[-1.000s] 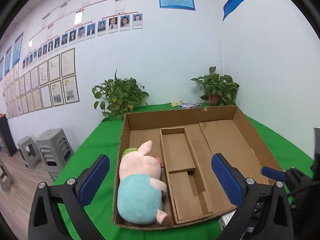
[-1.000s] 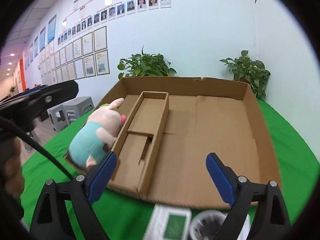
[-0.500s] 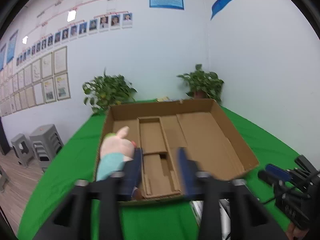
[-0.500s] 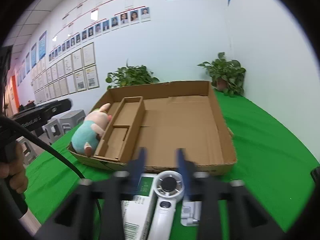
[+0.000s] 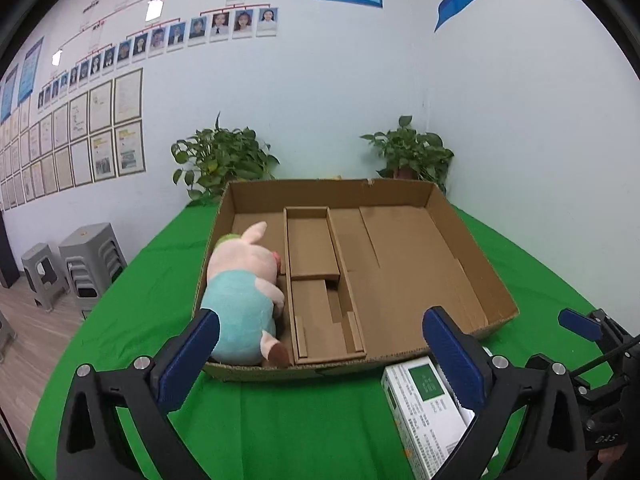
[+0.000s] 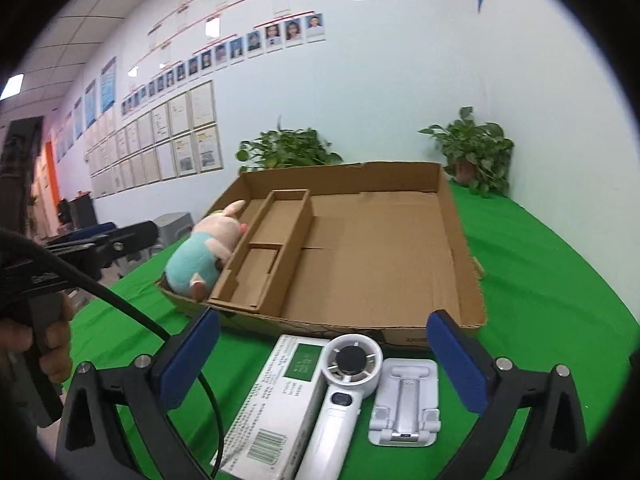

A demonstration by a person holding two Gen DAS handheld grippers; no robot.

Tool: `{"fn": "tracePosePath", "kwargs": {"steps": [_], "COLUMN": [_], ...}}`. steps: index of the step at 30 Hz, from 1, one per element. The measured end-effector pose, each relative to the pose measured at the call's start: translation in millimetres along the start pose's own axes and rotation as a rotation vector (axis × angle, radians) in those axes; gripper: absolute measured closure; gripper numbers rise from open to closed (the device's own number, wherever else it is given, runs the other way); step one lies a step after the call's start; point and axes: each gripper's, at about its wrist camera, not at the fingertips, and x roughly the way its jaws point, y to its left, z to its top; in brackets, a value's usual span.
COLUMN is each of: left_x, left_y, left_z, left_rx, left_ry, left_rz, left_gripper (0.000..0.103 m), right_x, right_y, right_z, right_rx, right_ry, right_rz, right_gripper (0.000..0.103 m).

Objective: Organize objects
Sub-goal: 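Move both grippers to the white-green medicine box and close on it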

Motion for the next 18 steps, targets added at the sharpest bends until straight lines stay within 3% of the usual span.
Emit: {"fn": "tracePosePath", "kwargs": {"steps": [3,9,13,18], "left_x": [4,23,44,84], "left_y": [5,13,9,7], "left_z": [-5,-13,-25,-49], "left_rx": [-0.008,-0.045,-0.061,-0.131], "left_ry": [0.028,0.124,0.250,0.393], "left_rz": [-0.006,-0.073,-0.175,-0.317], "left_gripper": [0.001,0.001,0.001,0.001], "right_x": [-2,9,20,27], "right_y": [9,29,49,57], "right_z": [-6,-26,-47,-63], "right_rx": [-0.019,-0.043,-0.097,-0.135], "right_ry": [0.011,0.108,0.212,0.258], "right_rz": [0.095,0.195,0.200,0.201], "right_gripper": [0.000,0.000,0.000,0.000]}}
